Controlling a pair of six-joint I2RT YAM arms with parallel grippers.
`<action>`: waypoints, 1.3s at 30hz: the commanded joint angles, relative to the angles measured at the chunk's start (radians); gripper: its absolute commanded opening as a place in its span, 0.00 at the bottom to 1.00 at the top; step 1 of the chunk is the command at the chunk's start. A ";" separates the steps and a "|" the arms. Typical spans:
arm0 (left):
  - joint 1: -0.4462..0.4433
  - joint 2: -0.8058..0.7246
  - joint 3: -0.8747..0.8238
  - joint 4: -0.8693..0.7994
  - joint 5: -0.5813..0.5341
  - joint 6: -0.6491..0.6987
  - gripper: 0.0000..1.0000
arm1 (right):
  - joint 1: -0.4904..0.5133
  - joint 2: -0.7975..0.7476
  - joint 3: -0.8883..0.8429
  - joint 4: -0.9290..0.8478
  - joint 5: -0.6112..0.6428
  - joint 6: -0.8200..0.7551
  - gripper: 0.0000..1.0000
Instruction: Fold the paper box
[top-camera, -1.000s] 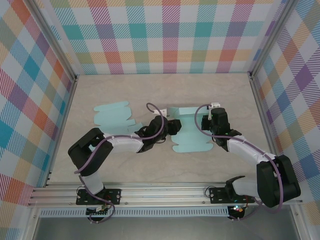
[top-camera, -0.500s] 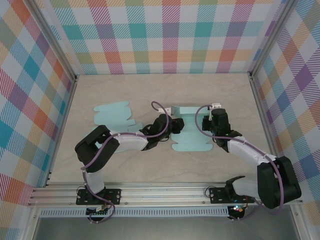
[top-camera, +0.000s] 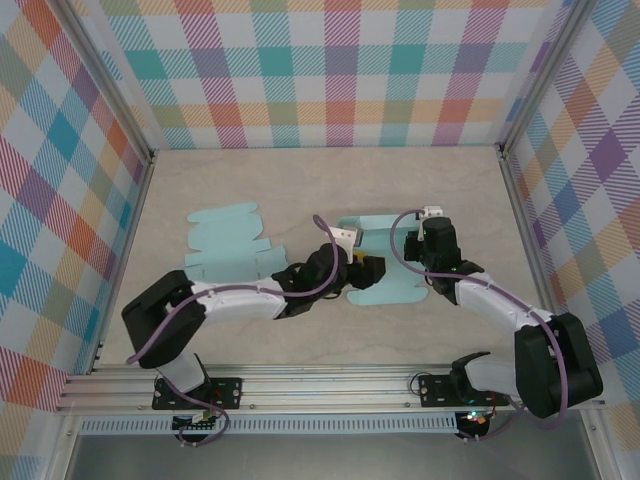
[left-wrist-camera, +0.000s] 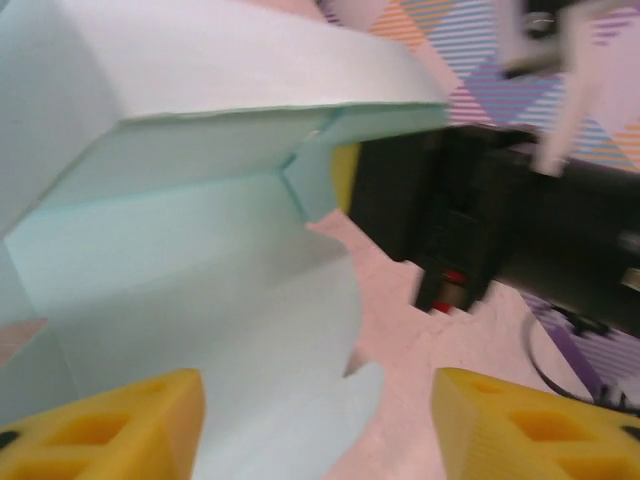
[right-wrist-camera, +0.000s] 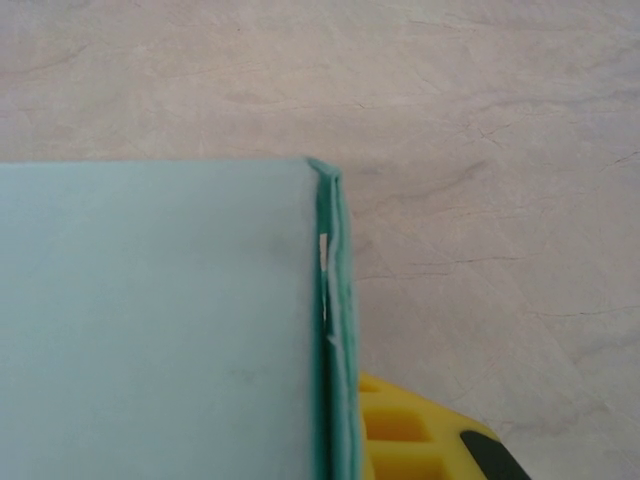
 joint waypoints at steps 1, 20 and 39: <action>-0.014 -0.095 -0.048 -0.087 -0.033 0.065 0.68 | 0.008 -0.025 -0.004 0.036 -0.011 0.019 0.00; -0.019 -0.484 -0.159 -0.240 -0.481 0.295 0.74 | 0.008 -0.025 -0.003 0.035 -0.019 0.016 0.00; 0.333 -0.029 0.094 -0.244 -0.135 0.348 0.67 | 0.008 -0.023 -0.001 0.033 -0.032 0.012 0.00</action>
